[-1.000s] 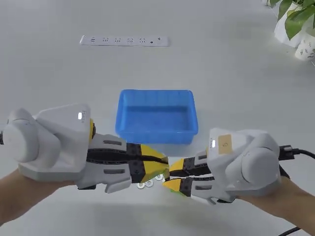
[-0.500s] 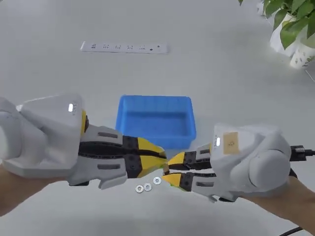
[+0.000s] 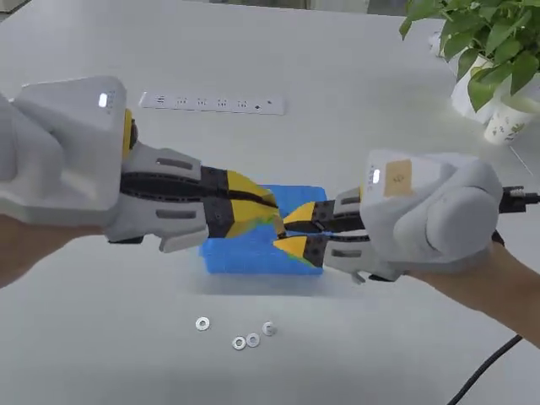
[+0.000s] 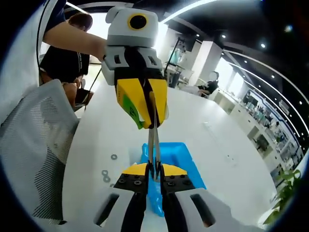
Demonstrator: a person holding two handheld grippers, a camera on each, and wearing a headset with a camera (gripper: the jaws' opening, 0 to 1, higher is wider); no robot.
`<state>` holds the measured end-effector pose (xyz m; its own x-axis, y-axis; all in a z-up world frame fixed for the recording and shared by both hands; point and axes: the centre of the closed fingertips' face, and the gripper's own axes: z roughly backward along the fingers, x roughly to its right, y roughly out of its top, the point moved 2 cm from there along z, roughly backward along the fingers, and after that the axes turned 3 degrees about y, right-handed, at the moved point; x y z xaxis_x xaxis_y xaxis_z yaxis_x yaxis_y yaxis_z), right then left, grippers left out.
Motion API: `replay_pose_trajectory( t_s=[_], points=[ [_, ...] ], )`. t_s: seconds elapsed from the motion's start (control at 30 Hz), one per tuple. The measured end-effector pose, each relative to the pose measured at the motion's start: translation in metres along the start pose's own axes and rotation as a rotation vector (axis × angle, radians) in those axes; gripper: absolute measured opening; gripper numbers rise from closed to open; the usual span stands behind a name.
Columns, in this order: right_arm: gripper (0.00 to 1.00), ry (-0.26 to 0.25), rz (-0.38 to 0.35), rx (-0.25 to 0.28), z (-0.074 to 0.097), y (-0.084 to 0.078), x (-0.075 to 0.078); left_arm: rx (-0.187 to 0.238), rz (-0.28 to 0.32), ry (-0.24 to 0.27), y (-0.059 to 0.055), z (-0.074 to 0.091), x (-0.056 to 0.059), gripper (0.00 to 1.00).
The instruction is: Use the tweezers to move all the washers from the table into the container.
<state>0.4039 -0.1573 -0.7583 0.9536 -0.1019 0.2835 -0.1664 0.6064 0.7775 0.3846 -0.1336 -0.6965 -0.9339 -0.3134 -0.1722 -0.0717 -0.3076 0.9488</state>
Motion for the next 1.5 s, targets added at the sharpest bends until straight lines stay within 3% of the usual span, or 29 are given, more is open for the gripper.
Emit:
replay_pose_trajectory(
  t_s=[0.13,0.2,0.37,0.5,0.83,1.5],
  points=[
    [0.10,-0.014,-0.001,-0.016,-0.012,-0.007,0.020,-0.013,-0.015,0.017,-0.007,-0.006,-0.019,0.06],
    [0.10,-0.009,-0.024,-0.028,-0.021,-0.015,0.027,-0.025,-0.007,0.022,-0.018,-0.012,-0.030,0.06],
    [0.10,0.006,-0.059,-0.058,-0.038,-0.032,0.034,-0.062,0.017,0.013,-0.039,-0.026,-0.042,0.06],
    [0.10,0.015,-0.080,-0.072,-0.050,-0.043,0.037,-0.059,0.075,0.030,-0.052,-0.030,-0.051,0.06],
    [0.10,0.033,-0.116,-0.093,-0.063,-0.056,0.034,-0.070,0.135,0.031,-0.069,-0.037,-0.055,0.06],
    [0.12,0.025,-0.145,-0.100,-0.063,-0.057,0.027,-0.097,0.132,0.025,-0.072,-0.034,-0.049,0.06]
  ],
)
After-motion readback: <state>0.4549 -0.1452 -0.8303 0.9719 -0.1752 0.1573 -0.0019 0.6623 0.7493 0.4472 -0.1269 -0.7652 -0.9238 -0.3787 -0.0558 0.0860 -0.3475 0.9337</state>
